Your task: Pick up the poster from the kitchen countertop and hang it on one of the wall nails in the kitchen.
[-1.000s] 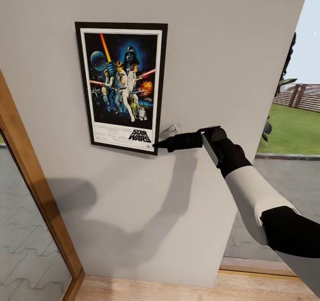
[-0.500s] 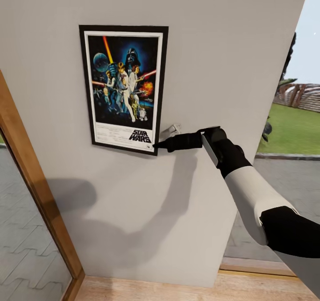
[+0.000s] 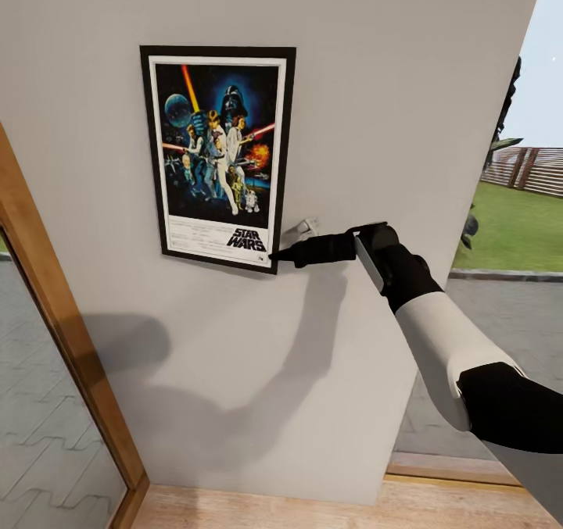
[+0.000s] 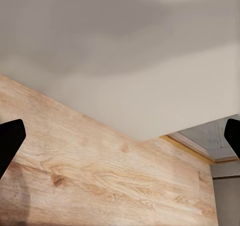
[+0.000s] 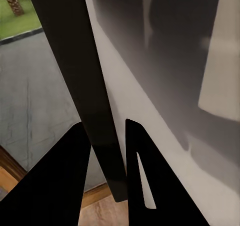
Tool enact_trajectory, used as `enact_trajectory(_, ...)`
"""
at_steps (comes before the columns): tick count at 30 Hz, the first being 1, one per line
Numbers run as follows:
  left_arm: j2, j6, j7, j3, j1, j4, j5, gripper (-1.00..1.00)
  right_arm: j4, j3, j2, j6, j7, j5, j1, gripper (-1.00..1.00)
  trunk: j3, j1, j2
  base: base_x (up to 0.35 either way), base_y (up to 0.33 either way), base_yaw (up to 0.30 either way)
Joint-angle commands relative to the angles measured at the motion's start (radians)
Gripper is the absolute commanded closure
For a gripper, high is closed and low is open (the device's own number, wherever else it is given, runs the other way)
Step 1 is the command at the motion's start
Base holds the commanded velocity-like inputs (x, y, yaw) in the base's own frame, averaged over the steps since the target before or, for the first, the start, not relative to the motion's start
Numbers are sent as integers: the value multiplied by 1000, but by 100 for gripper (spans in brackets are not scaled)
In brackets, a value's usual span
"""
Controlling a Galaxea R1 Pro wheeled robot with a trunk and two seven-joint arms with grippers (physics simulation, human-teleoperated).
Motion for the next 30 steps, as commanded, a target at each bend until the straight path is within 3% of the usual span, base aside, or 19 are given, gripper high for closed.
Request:
enact_trajectory(1, 0, -5, -3, 8, -1, 1, -8, -100, 0, 1, 0, 8, -2, -7, -1, 100, -1, 0, -1, 0, 0, 0)
enact_trajectory(4, 1, -5, -3, 8, -1, 1, -8, -100, 0, 1, 0, 18, 1, -1, -1, 100, -1, 0, -1, 0, 0, 0)
enact_trajectory(5, 3, -5, -3, 8, -1, 2, -8, -100, -33, 189, -11, -3, 92, -60, -1, 100, -1, 0, -1, 0, 0, 0)
enact_trajectory(6, 4, -5, -3, 8, -1, 2, -9, -100, -31, 183, 0, -7, 86, -58, -1, 100, -1, 0, -1, 0, 0, 0)
enact_trajectory(13, 6, -5, -3, 8, -1, 2, -9, -100, -22, 199, 0, -11, 48, -90, -1, 100, -1, 0, -1, 0, 0, 0)
enact_trajectory(14, 6, -5, -3, 8, -1, 2, -9, -100, 0, 1, 0, 48, 4, 2, -1, 100, -1, 0, -1, 0, 0, 0)
enact_trajectory(16, 6, -5, -3, 8, -1, 2, -9, -100, 0, 1, 0, 49, 4, 2, -1, 100, -1, 0, -1, 0, 0, 0)
enact_trajectory(17, 6, -5, -3, 8, -1, 2, -9, -100, 0, 1, 0, 50, 4, 2, -1, -100, -1, 0, -1, 0, 0, 0)
enact_trajectory(30, 6, -5, -3, 8, -1, 2, -9, -100, -3, -1, 0, 50, 4, 0, -1, -100, -1, 0, -1, 0, 0, 0)
